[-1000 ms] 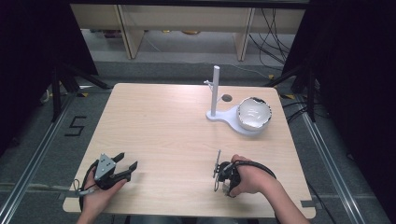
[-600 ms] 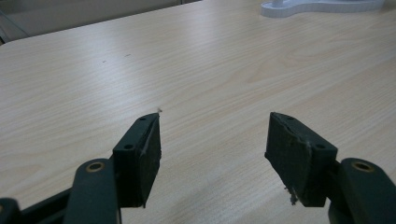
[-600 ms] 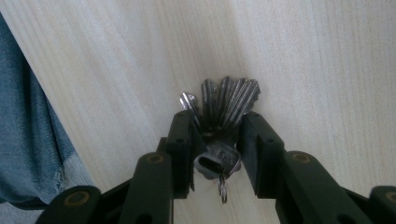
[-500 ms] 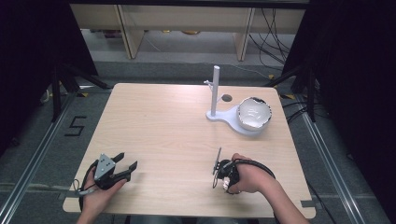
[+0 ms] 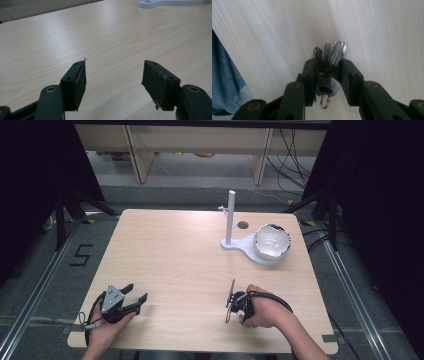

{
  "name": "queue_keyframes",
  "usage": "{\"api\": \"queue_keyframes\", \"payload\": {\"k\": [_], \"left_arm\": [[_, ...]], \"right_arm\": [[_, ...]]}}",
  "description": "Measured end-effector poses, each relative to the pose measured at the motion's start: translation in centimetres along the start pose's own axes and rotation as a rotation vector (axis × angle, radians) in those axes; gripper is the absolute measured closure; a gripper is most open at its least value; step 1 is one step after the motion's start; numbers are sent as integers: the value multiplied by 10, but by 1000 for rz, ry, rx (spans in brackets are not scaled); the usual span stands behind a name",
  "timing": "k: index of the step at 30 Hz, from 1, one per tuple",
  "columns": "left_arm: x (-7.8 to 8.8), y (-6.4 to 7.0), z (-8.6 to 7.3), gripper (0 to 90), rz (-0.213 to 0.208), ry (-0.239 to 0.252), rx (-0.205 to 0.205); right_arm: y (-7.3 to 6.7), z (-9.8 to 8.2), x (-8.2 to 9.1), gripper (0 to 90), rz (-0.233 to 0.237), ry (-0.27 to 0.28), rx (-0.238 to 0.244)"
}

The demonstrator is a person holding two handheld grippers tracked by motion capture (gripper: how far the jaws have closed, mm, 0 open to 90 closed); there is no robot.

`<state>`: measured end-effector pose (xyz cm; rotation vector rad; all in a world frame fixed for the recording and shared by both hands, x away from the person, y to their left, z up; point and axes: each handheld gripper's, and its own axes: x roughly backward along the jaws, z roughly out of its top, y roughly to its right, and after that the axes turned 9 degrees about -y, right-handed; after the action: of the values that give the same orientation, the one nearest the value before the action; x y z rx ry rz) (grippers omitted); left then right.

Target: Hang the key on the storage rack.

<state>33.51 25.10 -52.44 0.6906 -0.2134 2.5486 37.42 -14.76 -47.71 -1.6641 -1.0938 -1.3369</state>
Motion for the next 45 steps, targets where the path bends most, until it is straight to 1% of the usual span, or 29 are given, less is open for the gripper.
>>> {"api": "queue_keyframes", "payload": {"k": [1, 3, 4, 5, 6, 9, 10, 11, 12, 14, 15, 16, 17, 19, 21, 22, 23, 24, 25, 26, 28, 29, 30, 32, 33, 34, 39, 41, 45], "left_arm": [[0, 0, 0, 352, 0, 0, 0], [0, 0, 0, 352, -1, 2, 1], [0, 0, 0, 351, -1, 5, 3], [2, -1, 0, 352, 4, -4, 2], [2, -1, 0, 351, 2, -1, 5], [2, -2, 0, 351, 2, -3, 13], [2, -2, 0, 351, 2, -4, 12], [2, -2, 0, 351, 2, -5, 6], [2, -2, 0, 351, -1, -2, 5], [1, -1, -1, 351, 0, 8, 4], [2, -1, 0, 350, 1, 1, 4], [2, -1, 0, 350, 3, -4, 2], [2, 0, 0, 350, 3, -3, 2], [2, -1, 0, 350, 2, -5, 4], [2, -1, 0, 350, 3, -7, 2], [2, 0, 0, 350, 3, -9, -2], [2, 0, 0, 350, 0, -7, -4], [2, 0, 0, 350, 2, -10, -8], [1, 1, 0, 350, 0, -4, -6], [1, 1, 0, 350, -1, -3, -4], [2, 1, 0, 350, -2, -10, -6], [2, 1, 0, 350, 0, -13, -8], [2, 1, 0, 350, 0, -13, -8], [1, 1, 0, 350, -3, -9, -12], [1, 1, 0, 350, -3, -9, -12], [1, 1, 0, 350, -3, -8, -13], [1, 2, 0, 350, 0, -6, -11], [1, 2, 0, 350, 0, -5, -11], [1, 2, 0, 350, -1, -5, -12]], "right_arm": [[0, 0, 0, 677, 0, 0, 0], [6, 0, 0, 677, 39, 8, -10], [7, 0, 1, 678, 56, -1, -33], [9, 1, 0, 678, 74, 7, -41], [9, 2, 2, 678, 57, -20, -35], [7, 2, 2, 679, 42, -20, -32], [4, 1, 2, 679, 16, -13, -8], [4, 1, 2, 679, 16, -13, -8], [2, -1, -1, 680, 21, 23, -3], [2, -2, 0, 680, 18, 17, -3], [4, -3, -1, 680, 27, 40, 19], [4, -4, 0, 680, 22, 23, 12], [4, -5, -1, 680, 35, 33, -10], [6, -6, 0, 681, 29, 33, 4], [6, -6, 2, 681, 32, 37, -10], [7, -6, 5, 681, 18, 17, -15], [7, -6, 6, 681, 15, 25, -15], [9, -6, 7, 681, 13, 32, -1], [9, -7, 9, 682, 15, 29, -15], [10, -6, 9, 683, 20, 34, 2], [10, -7, 12, 683, 14, 40, -1], [10, -8, 14, 683, 18, 45, -20], [11, -8, 14, 683, 17, 53, -8], [12, -9, 18, 683, 13, 66, -7], [12, -9, 18, 683, 13, 66, -7], [13, -11, 20, 684, 19, 64, -27], [15, -11, 21, 684, 23, 60, -15], [15, -11, 22, 684, 24, 59, -36], [17, -12, 28, 684, 12, 77, -33]]}}
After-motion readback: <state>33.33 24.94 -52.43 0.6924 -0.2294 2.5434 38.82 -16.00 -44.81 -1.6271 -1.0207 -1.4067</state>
